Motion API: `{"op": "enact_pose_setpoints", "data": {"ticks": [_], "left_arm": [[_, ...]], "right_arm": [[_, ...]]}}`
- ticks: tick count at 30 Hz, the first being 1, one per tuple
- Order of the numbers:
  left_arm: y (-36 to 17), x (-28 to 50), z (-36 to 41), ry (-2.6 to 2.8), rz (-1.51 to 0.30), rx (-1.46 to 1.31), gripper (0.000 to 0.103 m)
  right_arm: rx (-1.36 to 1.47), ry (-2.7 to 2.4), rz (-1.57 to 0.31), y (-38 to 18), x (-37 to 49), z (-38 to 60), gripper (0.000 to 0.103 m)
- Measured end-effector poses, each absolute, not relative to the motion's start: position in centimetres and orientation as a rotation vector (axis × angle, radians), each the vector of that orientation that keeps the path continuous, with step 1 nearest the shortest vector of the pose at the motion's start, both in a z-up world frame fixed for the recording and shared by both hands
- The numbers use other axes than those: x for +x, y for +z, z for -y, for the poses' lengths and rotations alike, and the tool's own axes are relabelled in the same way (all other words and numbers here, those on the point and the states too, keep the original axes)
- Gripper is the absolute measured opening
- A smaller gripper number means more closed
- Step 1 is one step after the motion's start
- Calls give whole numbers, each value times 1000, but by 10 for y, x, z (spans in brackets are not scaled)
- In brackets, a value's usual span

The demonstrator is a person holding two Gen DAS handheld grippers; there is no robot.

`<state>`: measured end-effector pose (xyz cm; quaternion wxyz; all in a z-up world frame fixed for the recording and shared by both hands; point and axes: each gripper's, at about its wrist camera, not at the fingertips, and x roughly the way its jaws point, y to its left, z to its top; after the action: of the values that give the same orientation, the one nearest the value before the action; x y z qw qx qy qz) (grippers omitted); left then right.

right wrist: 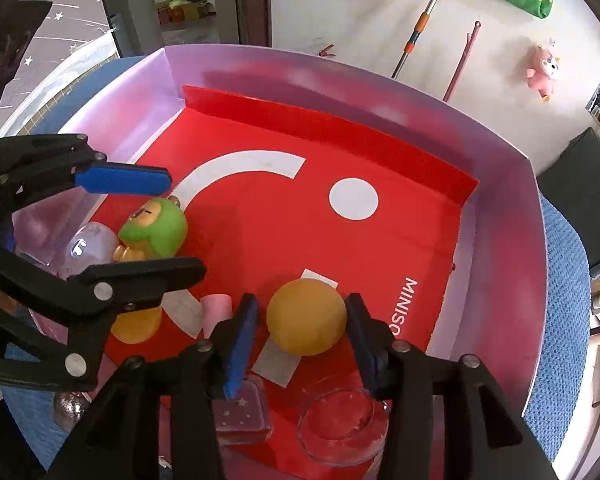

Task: Organize rigid objects
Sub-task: 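Open the left tool to drop the toy while the right tool releases the sponge, then withdraw both tools from the box toward the items on the tablecloth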

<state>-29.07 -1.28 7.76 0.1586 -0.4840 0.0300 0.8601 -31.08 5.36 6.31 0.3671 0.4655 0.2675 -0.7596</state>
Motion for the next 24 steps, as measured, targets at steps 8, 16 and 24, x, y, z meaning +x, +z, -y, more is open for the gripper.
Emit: {"op": "enact_pose_setpoints", "data": {"ticks": [8, 16, 24], "left_arm": [[92, -280, 13, 2481, -54, -1336, 62], [117, -252, 17, 2532, 14, -1239, 67], [147, -211, 24, 2611, 88, -1104, 75]], "right_arm": [[1171, -1978, -668, 72, -303, -59, 55], [1110, -2026, -624, 102, -288, -72, 63], [1014, -2089, -527, 146, -260, -93, 74]]}}
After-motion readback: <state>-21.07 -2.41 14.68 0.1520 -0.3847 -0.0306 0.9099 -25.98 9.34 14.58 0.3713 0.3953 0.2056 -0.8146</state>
